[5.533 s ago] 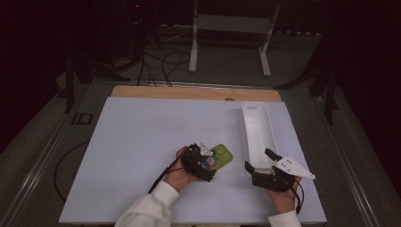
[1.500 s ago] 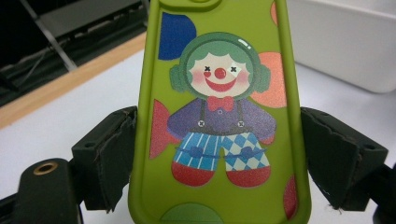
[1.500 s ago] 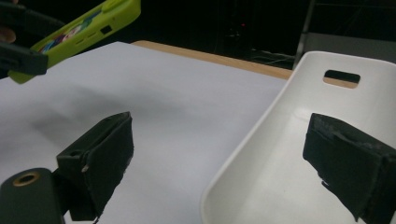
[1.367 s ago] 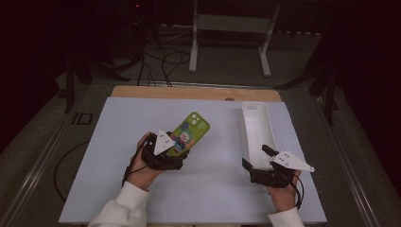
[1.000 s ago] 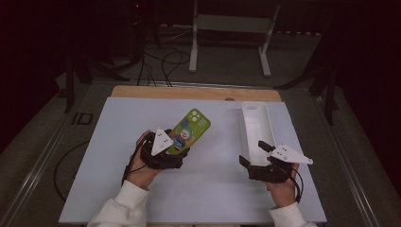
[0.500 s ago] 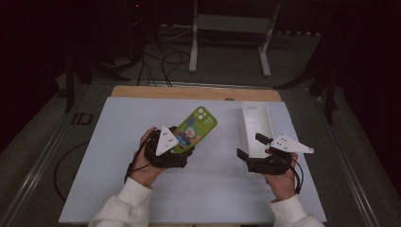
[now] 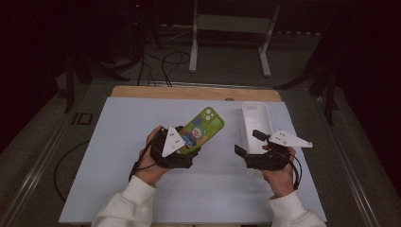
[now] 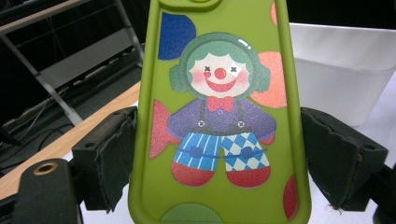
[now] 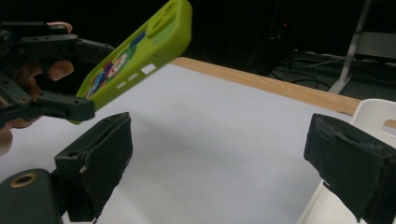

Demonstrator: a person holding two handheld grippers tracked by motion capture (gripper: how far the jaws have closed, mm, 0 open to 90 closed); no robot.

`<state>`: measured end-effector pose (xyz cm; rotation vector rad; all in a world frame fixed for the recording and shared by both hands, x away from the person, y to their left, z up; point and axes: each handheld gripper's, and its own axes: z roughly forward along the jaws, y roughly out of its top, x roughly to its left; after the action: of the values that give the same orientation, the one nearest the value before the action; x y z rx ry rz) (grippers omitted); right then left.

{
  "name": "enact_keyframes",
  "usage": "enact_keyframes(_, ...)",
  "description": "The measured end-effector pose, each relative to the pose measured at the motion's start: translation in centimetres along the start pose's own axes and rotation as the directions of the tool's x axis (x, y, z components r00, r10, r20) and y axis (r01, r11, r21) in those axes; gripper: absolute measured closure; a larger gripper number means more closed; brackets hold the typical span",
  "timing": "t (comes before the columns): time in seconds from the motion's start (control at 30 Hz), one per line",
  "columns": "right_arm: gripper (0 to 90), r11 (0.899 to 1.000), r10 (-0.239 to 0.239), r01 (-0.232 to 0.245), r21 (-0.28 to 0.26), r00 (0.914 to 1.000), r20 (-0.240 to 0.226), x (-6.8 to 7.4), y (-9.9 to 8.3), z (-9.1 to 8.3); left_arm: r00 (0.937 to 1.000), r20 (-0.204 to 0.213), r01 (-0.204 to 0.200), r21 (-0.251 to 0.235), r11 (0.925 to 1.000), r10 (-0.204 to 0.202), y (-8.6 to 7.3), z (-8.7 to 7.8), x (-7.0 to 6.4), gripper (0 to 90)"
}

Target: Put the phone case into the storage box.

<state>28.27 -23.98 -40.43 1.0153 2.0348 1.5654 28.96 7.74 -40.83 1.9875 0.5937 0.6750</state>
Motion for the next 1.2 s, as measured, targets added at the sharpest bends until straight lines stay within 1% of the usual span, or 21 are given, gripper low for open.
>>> enact_keyframes(0.13,7.9,1.0,-0.009,0.009,0.007,0.9999,-0.009,0.2,0.3,0.4,0.9999,0.004,-0.013,0.0,0.9999,0.013,0.2,0.2,-0.2,16.3)
enact_keyframes(0.23,7.9,1.0,-0.002,0.002,0.008,0.9998,-0.021,0.2,0.5,0.7,0.9996,0.002,-0.027,0.001,0.9996,0.027,0.3,0.4,-0.4,16.2)
enact_keyframes(0.47,7.9,1.0,0.001,0.0,0.007,0.9991,-0.043,0.4,0.9,1.3,0.999,0.006,-0.045,-0.003,0.999,0.045,0.6,0.7,-0.8,16.2)
enact_keyframes(0.6,7.9,1.0,0.022,-0.022,0.002,0.998,-0.059,0.4,1.0,1.5,0.9985,0.012,-0.054,-0.009,0.9985,0.054,0.7,0.9,-1.1,16.3)
enact_keyframes(0.8,7.9,0.999,0.038,-0.038,0.001,0.9962,-0.079,0.3,1.2,2.0,0.9971,0.017,-0.073,-0.018,0.9971,0.074,1.0,1.0,-1.6,16.3)
enact_keyframes(1.13,8.0,0.997,0.079,-0.077,0.022,0.9898,-0.118,0.6,1.6,2.8,0.9947,0.027,-0.099,-0.031,0.9947,0.1,1.3,1.2,-2.4,16.2)
enact_keyframes(1.2,8.1,0.997,0.08,-0.078,0.025,0.9889,-0.125,0.6,1.6,2.9,0.9943,0.03,-0.102,-0.034,0.9942,0.103,1.4,1.2,-2.5,16.2)
